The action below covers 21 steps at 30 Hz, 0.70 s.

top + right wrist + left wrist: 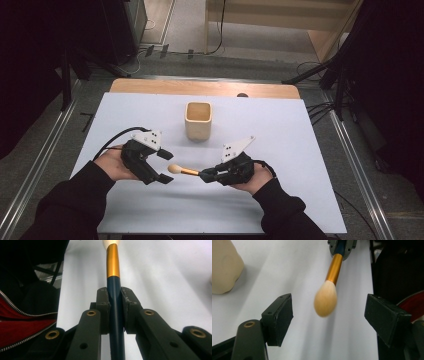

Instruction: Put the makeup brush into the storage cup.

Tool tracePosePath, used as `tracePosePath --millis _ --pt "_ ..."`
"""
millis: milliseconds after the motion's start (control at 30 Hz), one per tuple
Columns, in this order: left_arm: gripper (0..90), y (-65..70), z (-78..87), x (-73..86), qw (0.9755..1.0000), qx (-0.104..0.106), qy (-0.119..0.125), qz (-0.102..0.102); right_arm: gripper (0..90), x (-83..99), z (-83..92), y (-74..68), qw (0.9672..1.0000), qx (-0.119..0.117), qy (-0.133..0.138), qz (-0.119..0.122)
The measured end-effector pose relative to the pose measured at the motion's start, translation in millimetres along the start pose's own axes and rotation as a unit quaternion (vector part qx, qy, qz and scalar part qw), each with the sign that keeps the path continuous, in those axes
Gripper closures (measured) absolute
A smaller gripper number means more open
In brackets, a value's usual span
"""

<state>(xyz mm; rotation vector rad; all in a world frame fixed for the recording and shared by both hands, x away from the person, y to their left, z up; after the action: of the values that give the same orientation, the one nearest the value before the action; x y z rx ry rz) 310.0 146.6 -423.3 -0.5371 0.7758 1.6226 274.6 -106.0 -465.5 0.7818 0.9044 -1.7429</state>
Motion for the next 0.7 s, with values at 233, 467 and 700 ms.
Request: tracePosePath --millis 233,467,700 --pt "24.3 -0.6 -3.5 15.2 0.9978 -0.012 0.051 0.039 79.4 2.2 5.7 1.0 0.9998 0.003 0.018 -0.012" --pt "25.3 2.6 -7.7 22.6 0.9951 -0.011 0.083 0.053 79.4 0.9 6.6 0.8 0.9994 -0.002 0.032 -0.015" --pt "26.6 5.4 -10.0 19.0 0.9935 -0.008 0.101 0.052 79.4 1.3 4.7 0.7 0.9994 -0.008 0.032 -0.014"
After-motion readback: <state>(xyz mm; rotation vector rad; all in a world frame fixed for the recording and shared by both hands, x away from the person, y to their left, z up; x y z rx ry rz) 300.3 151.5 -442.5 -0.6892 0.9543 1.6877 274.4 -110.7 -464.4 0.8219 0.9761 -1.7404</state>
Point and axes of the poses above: each handheld gripper's, and its own axes: z roughly backward along the jaws, x roughly out of its underside, y roughly to its right, the point moved 3 cm from there along -z, roughly forward along the jaws, and after that the axes turned 5 degrees about y, right-handed, at the moved point
